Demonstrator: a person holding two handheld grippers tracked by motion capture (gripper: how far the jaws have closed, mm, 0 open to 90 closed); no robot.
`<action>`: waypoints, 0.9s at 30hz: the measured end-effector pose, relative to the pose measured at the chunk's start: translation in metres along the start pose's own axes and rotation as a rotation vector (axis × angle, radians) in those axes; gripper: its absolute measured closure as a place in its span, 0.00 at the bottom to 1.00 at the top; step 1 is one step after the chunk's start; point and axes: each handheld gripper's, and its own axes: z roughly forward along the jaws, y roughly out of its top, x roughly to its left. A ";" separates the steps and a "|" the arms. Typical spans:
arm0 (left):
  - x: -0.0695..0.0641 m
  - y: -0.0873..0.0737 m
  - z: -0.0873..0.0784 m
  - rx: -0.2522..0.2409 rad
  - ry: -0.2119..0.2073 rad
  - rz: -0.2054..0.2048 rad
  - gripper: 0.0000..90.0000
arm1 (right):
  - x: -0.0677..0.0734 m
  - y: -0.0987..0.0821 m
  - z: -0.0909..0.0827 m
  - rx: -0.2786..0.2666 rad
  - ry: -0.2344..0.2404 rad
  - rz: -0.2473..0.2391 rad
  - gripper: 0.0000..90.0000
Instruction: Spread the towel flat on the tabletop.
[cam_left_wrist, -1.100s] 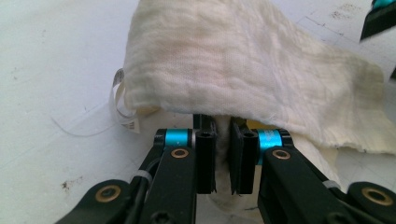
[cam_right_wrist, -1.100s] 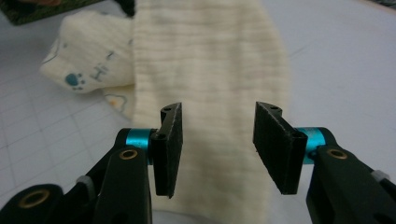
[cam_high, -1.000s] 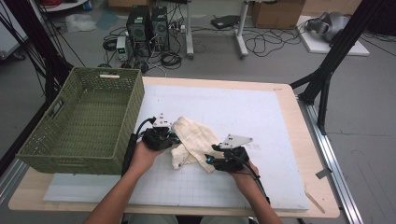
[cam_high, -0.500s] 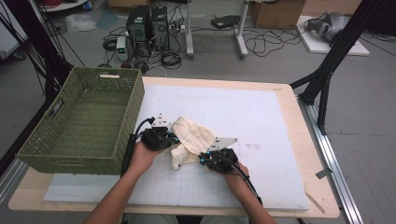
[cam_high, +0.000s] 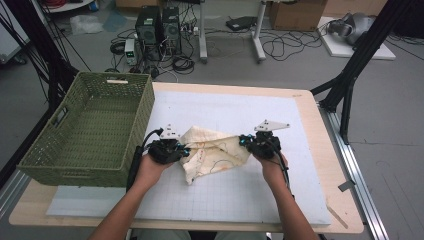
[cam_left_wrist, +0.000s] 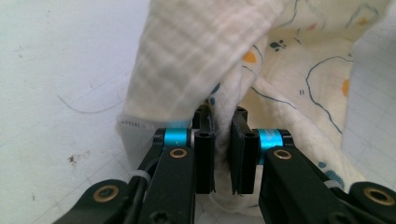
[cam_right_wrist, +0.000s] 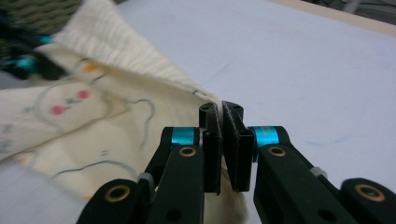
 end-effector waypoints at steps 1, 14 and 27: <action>0.000 0.000 0.000 0.003 -0.002 -0.001 0.91 | -0.006 0.002 0.001 0.000 -0.012 0.005 0.96; -0.005 -0.004 -0.006 -0.005 -0.032 0.011 0.91 | -0.055 0.009 0.021 0.095 -0.173 0.089 0.96; -0.001 -0.013 -0.011 -0.036 -0.010 -0.032 0.89 | -0.033 0.011 -0.004 0.015 -0.162 0.051 0.65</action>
